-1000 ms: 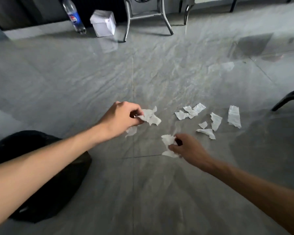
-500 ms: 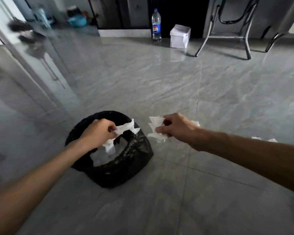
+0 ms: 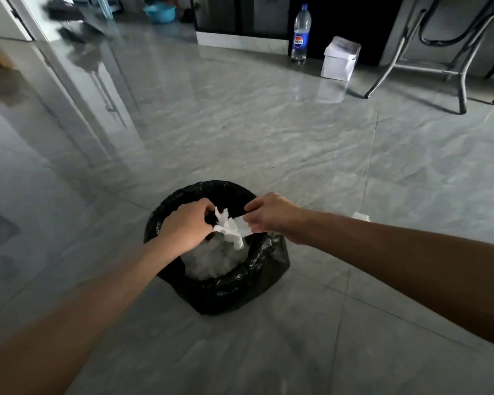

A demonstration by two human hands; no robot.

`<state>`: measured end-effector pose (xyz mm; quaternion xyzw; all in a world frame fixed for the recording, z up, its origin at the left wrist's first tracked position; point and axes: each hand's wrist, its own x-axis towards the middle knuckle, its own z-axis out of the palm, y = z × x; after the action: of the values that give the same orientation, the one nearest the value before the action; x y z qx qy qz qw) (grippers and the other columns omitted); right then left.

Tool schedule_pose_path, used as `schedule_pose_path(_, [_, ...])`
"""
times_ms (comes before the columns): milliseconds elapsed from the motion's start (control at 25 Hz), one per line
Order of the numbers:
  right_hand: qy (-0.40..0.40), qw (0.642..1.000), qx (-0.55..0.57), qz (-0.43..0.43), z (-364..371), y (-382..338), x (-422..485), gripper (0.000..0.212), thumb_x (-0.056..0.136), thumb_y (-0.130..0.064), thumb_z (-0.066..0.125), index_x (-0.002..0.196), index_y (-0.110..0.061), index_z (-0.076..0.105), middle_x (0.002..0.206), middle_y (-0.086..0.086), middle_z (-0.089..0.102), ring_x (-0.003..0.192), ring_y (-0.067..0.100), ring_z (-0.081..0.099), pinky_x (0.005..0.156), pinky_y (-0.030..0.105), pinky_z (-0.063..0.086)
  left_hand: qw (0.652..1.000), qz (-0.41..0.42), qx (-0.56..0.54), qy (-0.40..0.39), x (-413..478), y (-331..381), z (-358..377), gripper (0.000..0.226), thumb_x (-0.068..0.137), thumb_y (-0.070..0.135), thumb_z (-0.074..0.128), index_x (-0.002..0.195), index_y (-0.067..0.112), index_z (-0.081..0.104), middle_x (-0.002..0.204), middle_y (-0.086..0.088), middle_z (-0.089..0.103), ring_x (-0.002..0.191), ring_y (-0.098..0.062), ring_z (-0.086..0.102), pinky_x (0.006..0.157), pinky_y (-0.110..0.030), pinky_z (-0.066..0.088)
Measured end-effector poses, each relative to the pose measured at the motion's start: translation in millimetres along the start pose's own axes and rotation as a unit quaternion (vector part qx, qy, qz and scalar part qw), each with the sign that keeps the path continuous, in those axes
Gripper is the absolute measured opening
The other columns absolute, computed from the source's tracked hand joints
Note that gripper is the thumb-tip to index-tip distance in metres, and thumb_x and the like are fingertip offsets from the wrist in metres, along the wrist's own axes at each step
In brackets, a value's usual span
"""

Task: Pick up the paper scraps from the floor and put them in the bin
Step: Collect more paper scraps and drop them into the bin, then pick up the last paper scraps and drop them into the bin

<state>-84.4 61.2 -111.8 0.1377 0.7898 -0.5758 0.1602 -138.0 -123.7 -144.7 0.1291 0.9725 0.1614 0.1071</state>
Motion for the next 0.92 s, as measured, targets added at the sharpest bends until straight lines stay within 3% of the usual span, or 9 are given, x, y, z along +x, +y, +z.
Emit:
schedule_pose_path(80, [-0.008,1.0,0.014,-0.001,-17,1,-7,0.029,0.083,0.004,0.062,0.112,0.006,0.06,0.081,0.017,0.061,0.071,0.02,0.057,0.068,0.028,0.052,0.999,0.021,-0.023,0.038,0,24,-4,0.043,0.081,0.012,0.054,0.119,0.032,0.051,0.117,0.008,0.061,0.091,-0.019,0.062,0.064,-0.033,0.047])
schedule_pose_path(200, [0.01,1.0,-0.012,0.005,-61,17,-27,0.029,0.082,0.0,0.064,0.111,0.0,0.063,0.102,0.022,0.069,0.09,0.027,0.068,0.084,0.032,0.056,0.995,0.063,-0.031,0.071,-1,67,-3,0.04,0.081,0.005,0.049,0.113,0.029,0.051,0.113,0.009,0.059,0.091,-0.019,0.06,0.069,-0.037,0.051])
schedule_pose_path(320, [0.007,0.999,0.013,0.038,-118,56,-61,0.024,0.083,0.001,0.064,0.107,0.0,0.064,0.102,0.023,0.07,0.096,0.031,0.069,0.086,0.035,0.057,0.988,0.142,-0.054,0.016,-5,118,6,0.036,0.082,0.003,0.048,0.109,0.025,0.056,0.11,0.005,0.06,0.094,-0.019,0.058,0.077,-0.039,0.053])
schedule_pose_path(440, [0.052,0.995,0.028,0.078,-181,116,-102,0.021,0.083,0.0,0.064,0.104,0.0,0.066,0.091,0.018,0.07,0.081,0.022,0.07,0.071,0.026,0.059,0.97,0.216,-0.071,-0.083,-14,180,32,0.03,0.081,0.008,0.053,0.108,0.021,0.06,0.105,0.001,0.065,0.086,-0.018,0.058,0.073,-0.031,0.047])
schedule_pose_path(560, [0.131,0.983,0.006,0.126,-233,191,-133,0.018,0.081,-0.001,0.064,0.099,-0.004,0.069,0.079,0.013,0.068,0.063,0.014,0.066,0.051,0.02,0.053,0.943,0.291,-0.015,-0.161,-22,244,69,0.031,0.081,0.012,0.056,0.109,0.022,0.061,0.105,0.003,0.069,0.09,-0.017,0.06,0.074,-0.026,0.043])
schedule_pose_path(680, [0.18,0.964,-0.072,0.183,-272,283,-157,0.015,0.08,-0.003,0.064,0.094,-0.007,0.069,0.077,0.008,0.067,0.061,0.016,0.062,0.053,0.024,0.047,0.918,0.329,0.022,-0.219,-27,303,111,0.031,0.082,0.013,0.057,0.111,0.021,0.061,0.105,0.002,0.07,0.093,-0.017,0.061,0.075,-0.024,0.043])
schedule_pose_path(840, [0.197,0.897,-0.332,0.214,-304,386,-180,0.033,0.079,-0.016,0.067,0.111,-0.009,0.063,0.109,0.013,0.065,0.1,0.03,0.061,0.082,0.034,0.045,0.9,0.343,0.042,-0.267,-34,347,167,0.028,0.082,0.015,0.059,0.109,0.019,0.06,0.102,0.002,0.068,0.089,-0.015,0.058,0.078,-0.028,0.047])
schedule_pose_path(920, [0.231,0.878,-0.372,0.195,-320,417,-184,0.04,0.082,-0.021,0.065,0.12,-0.013,0.055,0.119,0.016,0.057,0.108,0.035,0.057,0.085,0.04,0.046,0.894,0.347,0.048,-0.278,-37,364,197,0.027,0.081,0.015,0.058,0.107,0.019,0.061,0.101,0.002,0.067,0.09,-0.014,0.058,0.077,-0.029,0.048])
